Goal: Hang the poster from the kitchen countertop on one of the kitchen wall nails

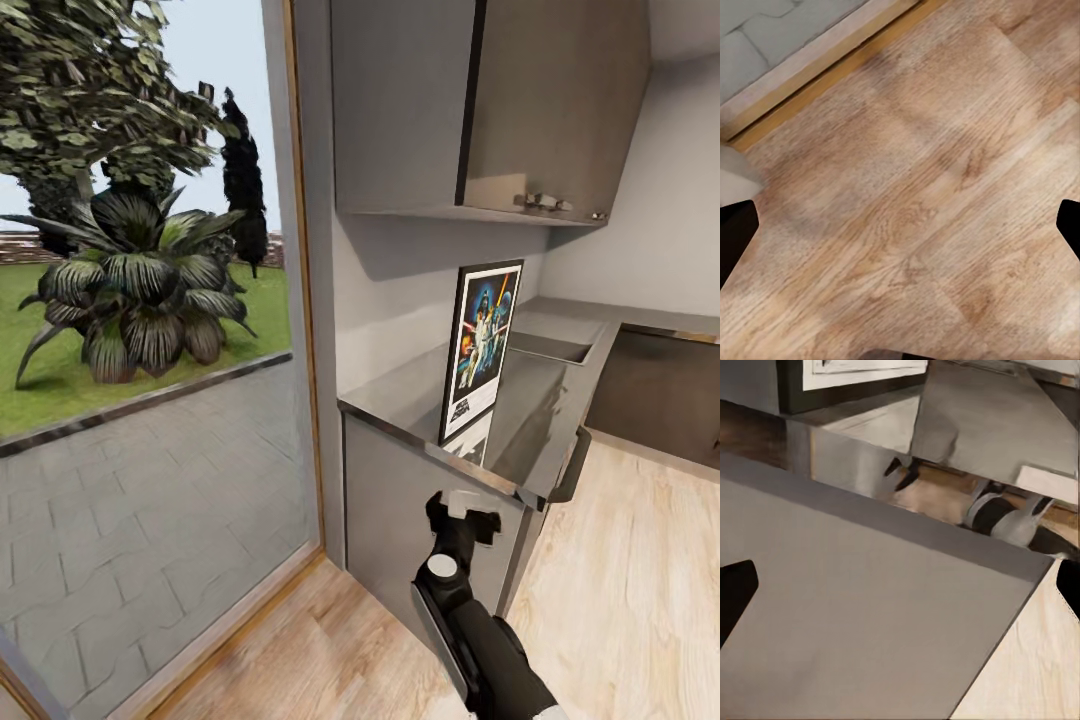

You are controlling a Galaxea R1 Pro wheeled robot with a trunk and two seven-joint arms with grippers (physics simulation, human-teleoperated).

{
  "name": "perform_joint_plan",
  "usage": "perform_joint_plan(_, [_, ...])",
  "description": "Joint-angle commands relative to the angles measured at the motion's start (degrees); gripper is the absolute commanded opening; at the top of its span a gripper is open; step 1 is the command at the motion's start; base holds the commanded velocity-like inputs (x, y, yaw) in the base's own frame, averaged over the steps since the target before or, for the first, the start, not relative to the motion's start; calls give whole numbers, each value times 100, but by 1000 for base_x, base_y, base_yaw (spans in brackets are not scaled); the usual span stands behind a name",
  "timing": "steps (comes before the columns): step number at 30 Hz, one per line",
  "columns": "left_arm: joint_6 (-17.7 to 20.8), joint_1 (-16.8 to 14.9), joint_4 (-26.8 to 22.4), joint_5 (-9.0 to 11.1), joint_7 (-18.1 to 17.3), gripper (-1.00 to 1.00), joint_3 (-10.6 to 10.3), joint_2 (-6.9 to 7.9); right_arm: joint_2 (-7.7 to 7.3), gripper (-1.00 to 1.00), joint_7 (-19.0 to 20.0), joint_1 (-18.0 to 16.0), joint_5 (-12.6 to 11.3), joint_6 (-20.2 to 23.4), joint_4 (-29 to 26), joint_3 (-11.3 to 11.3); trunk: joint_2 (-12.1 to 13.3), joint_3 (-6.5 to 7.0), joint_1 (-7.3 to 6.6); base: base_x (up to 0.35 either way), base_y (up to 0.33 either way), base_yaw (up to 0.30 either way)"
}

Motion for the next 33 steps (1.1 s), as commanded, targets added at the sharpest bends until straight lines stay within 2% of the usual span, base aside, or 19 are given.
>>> perform_joint_plan(1, [-4,2,-8,2,-1,100,2,-2,12,100,-64,-75,-12,79,-3,19,-3,-5,0,0,0,0])
perform_joint_plan(4, [-4,2,-7,2,-3,100,1,-6,52,100,-156,-241,-18,148,-3,52,-3,-5,0,0,0,0])
perform_joint_plan(5, [-4,2,-7,2,-3,100,0,-4,94,100,-228,-312,-20,177,-3,133,-3,-5,0,0,0,0])
perform_joint_plan(6, [-4,2,-6,2,-4,100,0,-3,134,100,-329,-384,-22,231,-3,262,-3,-5,0,0,0,0])
perform_joint_plan(7, [-4,2,-6,2,-5,100,3,-1,179,100,-595,-576,-36,432,-7,515,-3,-5,0,0,0,0])
perform_joint_plan(10, [-4,2,-6,2,-6,100,3,-2,179,100,-790,-791,-50,622,-10,652,-3,-5,0,0,0,0])
perform_joint_plan(14, [-4,2,-6,2,-3,100,5,-1,179,100,-895,-1076,-56,816,-22,714,-3,-5,0,0,0,0])
perform_joint_plan(22, [-4,2,-6,2,-6,100,5,-1,179,100,-919,-1122,-64,933,-11,724,-3,-5,0,0,0,0])
perform_joint_plan(25, [-4,2,-7,2,-8,100,6,-1,179,100,-953,-1126,-161,924,-9,726,-3,-5,0,2,0,0])
perform_joint_plan(28, [2,2,-9,2,-7,100,6,-1,179,100,-1358,-1127,-413,855,-11,758,-3,-5,0,150,0,0])
perform_joint_plan(29, [3,2,-8,2,-6,100,6,-1,179,100,-1515,-1124,-534,682,-11,909,-3,-5,0,250,0,0])
perform_joint_plan(31, [4,2,-9,2,-5,100,6,-1,179,100,-1616,-1122,-602,555,-11,1111,-3,-5,0,191,0,0])
perform_joint_plan(33, [4,2,-9,2,-5,100,6,-1,179,100,-1693,-1122,-628,507,-11,1201,-3,-5,0,110,0,0])
